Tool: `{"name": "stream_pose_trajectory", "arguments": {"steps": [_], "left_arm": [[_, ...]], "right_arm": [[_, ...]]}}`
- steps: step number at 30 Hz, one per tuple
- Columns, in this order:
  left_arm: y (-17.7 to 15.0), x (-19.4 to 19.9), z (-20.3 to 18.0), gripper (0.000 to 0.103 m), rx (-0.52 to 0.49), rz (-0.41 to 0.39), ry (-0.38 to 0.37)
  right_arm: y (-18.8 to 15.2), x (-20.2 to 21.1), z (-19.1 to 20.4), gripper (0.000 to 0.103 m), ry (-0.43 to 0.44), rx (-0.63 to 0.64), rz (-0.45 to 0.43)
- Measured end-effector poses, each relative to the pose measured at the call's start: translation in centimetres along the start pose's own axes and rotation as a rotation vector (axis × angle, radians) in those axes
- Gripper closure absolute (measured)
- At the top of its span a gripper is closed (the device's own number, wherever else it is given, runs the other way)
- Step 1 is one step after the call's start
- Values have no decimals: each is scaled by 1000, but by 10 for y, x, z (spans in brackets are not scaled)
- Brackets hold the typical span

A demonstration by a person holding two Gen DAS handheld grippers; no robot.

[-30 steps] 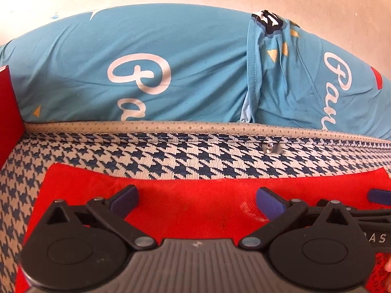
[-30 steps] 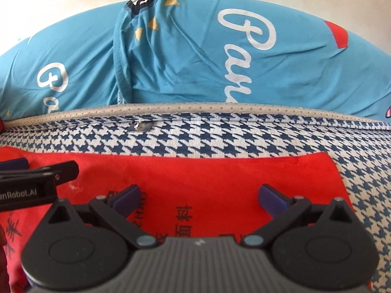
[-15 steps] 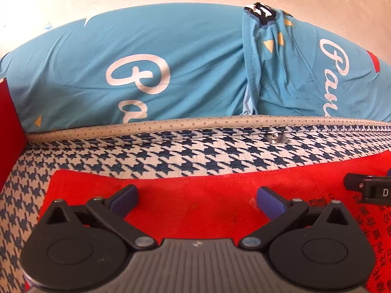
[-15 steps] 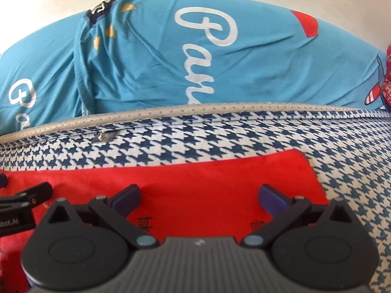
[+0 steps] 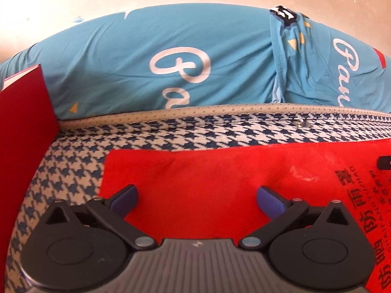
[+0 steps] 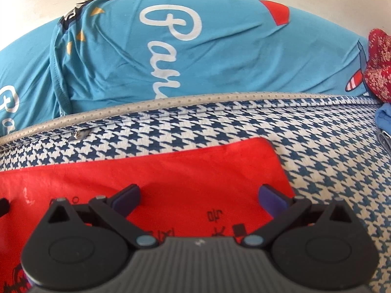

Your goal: Fold shopping bag

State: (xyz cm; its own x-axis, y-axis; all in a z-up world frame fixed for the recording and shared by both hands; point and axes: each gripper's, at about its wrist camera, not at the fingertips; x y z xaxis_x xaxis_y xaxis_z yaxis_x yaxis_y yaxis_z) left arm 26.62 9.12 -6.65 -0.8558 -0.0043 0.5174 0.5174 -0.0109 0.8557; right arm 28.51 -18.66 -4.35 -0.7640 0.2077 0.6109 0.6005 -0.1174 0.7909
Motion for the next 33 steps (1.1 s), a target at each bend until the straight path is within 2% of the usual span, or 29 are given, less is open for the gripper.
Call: {"name": "stream_pose_trajectory", "arguments": {"steps": [8,10,13,16,20,23,33], "left_arm": [[1,18,14,1,41,45,55],[4,26,6,1,32,9,14],[9,34,-14,1,13,-27,-49],[6,36,-39,1,-28,-9,-108],[-6,29,-51,0,-52,50,-123],[-10,33,-52,0,-58,42,-126],[-19,53,-51,0,-68,59,-133]], "right_arm": [[-1,7,-12,0,-22,-28,34],[1,10,-10,0,-6,-28,31],[5,18,-3,0,87,-36,9],[7,23,5,0,169,-22,7],[1,20,18,0,163,43,43],[-6,23,24,0,154,87,53],[-28,47,29,0,197,183,60]]}}
Point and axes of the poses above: each gripper's, at about its wrist camera, not at the fingertips, and x roughly against the way its jaws point, z to its left, y to its top, and after that the axes turned 8 degrees about -z, right-handed
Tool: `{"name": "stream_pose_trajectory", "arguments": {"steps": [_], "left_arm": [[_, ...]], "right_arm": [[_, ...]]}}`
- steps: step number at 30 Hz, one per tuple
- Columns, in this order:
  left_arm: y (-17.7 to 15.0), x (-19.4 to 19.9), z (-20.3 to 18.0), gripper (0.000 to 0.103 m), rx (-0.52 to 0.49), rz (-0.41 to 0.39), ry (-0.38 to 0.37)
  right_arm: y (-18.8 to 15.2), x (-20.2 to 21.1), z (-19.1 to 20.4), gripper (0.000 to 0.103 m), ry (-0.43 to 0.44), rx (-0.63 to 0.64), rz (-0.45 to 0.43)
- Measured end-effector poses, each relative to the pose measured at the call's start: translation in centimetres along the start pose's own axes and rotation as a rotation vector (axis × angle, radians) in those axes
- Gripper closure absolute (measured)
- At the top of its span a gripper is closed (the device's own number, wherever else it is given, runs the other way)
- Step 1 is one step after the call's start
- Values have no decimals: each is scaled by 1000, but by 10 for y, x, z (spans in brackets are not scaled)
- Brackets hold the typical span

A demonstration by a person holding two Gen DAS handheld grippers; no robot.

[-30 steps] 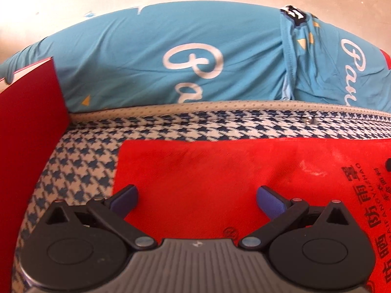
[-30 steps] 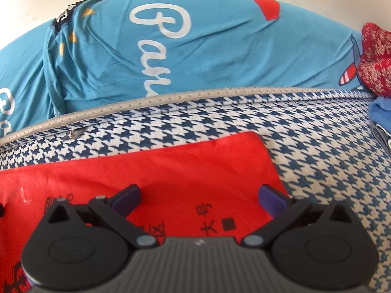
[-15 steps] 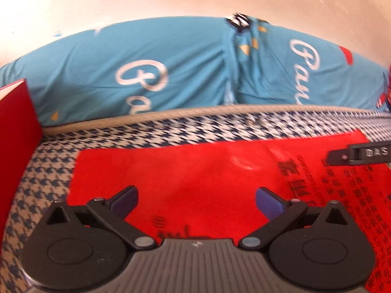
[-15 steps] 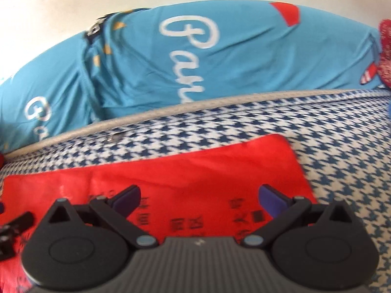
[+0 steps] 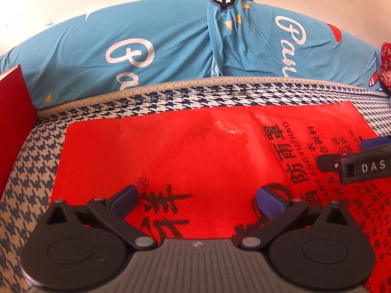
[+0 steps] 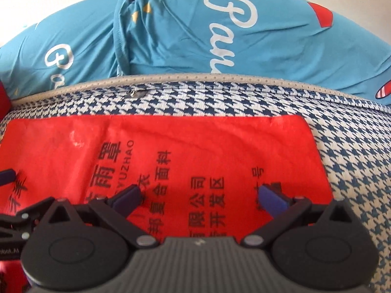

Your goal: Fold shopping bag

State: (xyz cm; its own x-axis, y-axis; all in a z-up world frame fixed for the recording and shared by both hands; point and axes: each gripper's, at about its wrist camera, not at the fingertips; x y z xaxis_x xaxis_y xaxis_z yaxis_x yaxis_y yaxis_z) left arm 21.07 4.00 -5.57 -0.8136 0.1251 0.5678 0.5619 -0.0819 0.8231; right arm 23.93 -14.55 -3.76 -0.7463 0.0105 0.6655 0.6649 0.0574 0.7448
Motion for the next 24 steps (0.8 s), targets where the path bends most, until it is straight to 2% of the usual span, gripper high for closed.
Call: {"name": "stream_pose_trajectory", "arguments": {"steps": [11,24], "left_arm": [[-26,36,-19,0,-38,17,-40],[-58,79,-19,0,-22,23,-44]], "right_arm": [[-28,29,7,0,42,54,30],[-53,61,6,0,85,77,71]]}}
Point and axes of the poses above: each gripper's, at about its wrist camera, not at the fingertips, and x roughly against the way its jaws point, z to its left, y to its top, and after that the axes turned 8 degrees about -z, right-handed
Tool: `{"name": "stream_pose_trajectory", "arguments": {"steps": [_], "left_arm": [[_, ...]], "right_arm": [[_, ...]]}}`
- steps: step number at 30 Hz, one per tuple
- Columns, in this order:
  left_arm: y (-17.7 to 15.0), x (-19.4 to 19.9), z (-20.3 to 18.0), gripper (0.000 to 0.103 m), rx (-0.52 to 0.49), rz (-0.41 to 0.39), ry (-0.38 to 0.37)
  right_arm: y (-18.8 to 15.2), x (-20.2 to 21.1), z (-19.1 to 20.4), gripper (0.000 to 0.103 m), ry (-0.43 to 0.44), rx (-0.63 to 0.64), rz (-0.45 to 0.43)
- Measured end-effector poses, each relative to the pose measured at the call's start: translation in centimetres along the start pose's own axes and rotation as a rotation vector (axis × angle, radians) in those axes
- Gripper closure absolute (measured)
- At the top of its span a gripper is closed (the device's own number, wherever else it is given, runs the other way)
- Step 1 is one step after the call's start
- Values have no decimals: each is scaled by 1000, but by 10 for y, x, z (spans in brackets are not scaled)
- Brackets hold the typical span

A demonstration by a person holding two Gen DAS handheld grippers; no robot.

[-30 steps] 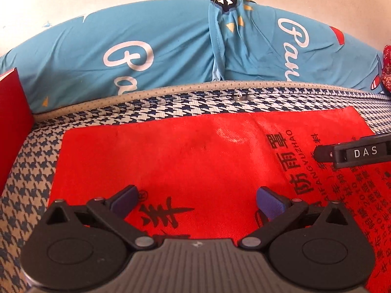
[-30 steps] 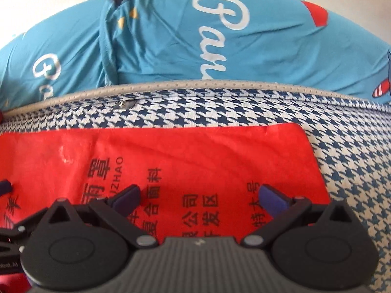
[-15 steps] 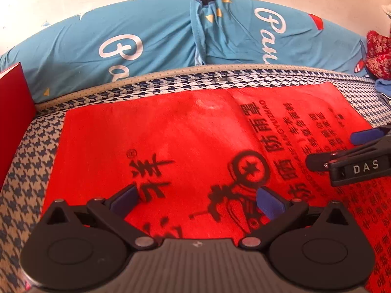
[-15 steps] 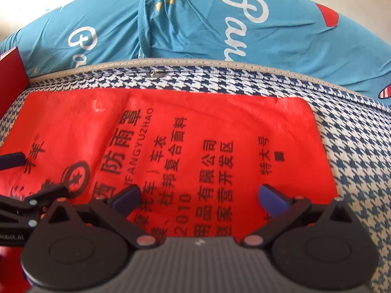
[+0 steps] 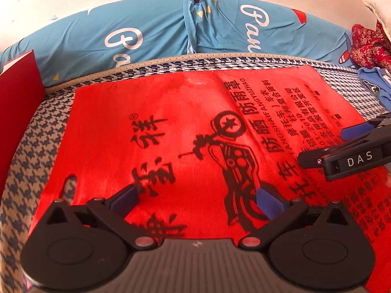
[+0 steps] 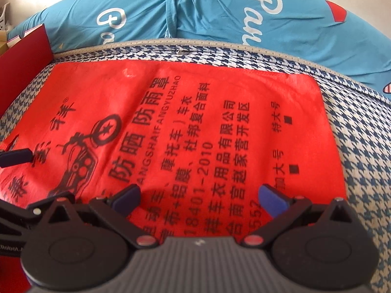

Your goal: Fold shopping bag

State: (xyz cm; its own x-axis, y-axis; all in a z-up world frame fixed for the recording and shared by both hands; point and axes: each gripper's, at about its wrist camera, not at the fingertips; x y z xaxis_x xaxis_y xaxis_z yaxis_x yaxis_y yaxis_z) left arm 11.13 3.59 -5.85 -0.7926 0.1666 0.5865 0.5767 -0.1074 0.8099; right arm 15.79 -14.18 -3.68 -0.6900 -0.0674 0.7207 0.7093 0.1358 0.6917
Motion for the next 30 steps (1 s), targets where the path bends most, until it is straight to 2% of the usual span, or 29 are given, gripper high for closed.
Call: {"name": "stream_pose_trajectory", "arguments": {"steps": [13,30], "left_arm": [[-27,40,-5,0,18,-5,8],[-56,84,-8,0,26,11,12]], "right_arm": [[-38,48,0,0,10,-20,10],[-91,102,19,0,-57,-76,20]]}}
Point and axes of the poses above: each gripper's, at about its wrist camera, not at the fingertips, and x roughly against the way its jaws point, z to its left, y to its top, and after that the axes turned 8 degrees about -z, right-handed
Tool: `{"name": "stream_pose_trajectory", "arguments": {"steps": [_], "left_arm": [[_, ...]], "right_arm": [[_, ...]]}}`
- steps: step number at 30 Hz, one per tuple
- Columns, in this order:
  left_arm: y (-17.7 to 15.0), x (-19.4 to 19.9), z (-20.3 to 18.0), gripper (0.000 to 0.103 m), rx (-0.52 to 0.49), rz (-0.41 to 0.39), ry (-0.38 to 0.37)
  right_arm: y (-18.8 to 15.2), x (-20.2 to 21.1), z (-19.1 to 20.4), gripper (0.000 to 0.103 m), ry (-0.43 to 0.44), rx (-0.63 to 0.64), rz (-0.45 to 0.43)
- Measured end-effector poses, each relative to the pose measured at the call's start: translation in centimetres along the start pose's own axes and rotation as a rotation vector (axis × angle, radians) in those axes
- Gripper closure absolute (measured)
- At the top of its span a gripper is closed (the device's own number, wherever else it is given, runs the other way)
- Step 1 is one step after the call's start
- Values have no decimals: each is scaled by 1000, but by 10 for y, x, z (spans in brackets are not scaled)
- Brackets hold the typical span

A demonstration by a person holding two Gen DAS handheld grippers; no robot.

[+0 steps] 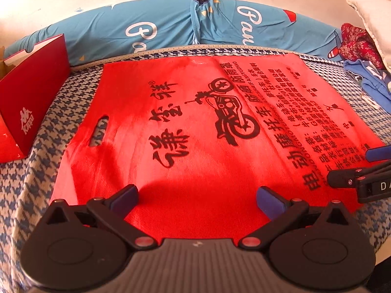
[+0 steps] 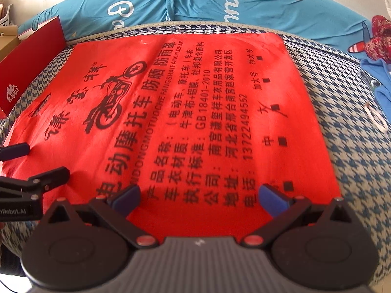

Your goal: Fold shopping bag

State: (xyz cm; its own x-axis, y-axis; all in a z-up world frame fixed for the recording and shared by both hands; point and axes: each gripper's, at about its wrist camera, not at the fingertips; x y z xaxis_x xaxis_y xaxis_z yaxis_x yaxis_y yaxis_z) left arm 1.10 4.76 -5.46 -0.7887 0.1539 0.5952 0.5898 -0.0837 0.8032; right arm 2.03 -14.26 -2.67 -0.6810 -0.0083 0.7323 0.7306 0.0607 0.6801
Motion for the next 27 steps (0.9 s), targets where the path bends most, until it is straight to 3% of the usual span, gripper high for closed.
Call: {"name": "stream_pose_trajectory", "arguments": {"steps": [16,22,24,27], "left_arm": [[-14,27,-1,0,4,11,5],[-1,41,14,0,64,-122,76],[1,37,18,0,79,-118,68],[-3,26,18,0,72,-88,70]], "right_arm": [[-22,25,13,0,-23,-16,-6],[-12,31,18,0,21,-50,-94],[-5,27,27,0,38,-23,-132],[3,13,37,0,39,-11,-110]]}}
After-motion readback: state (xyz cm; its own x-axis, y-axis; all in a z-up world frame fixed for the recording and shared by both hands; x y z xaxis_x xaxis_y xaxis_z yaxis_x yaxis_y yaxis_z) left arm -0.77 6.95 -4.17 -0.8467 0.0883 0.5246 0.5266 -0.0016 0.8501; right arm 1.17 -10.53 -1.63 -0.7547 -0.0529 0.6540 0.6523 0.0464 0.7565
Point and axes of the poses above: each gripper's, at about its wrist camera, not at the fingertips, and x roughly against the way its jaws point, z to its left, y to its top, and after that the axes turned 8 degrees about -z, right-handed
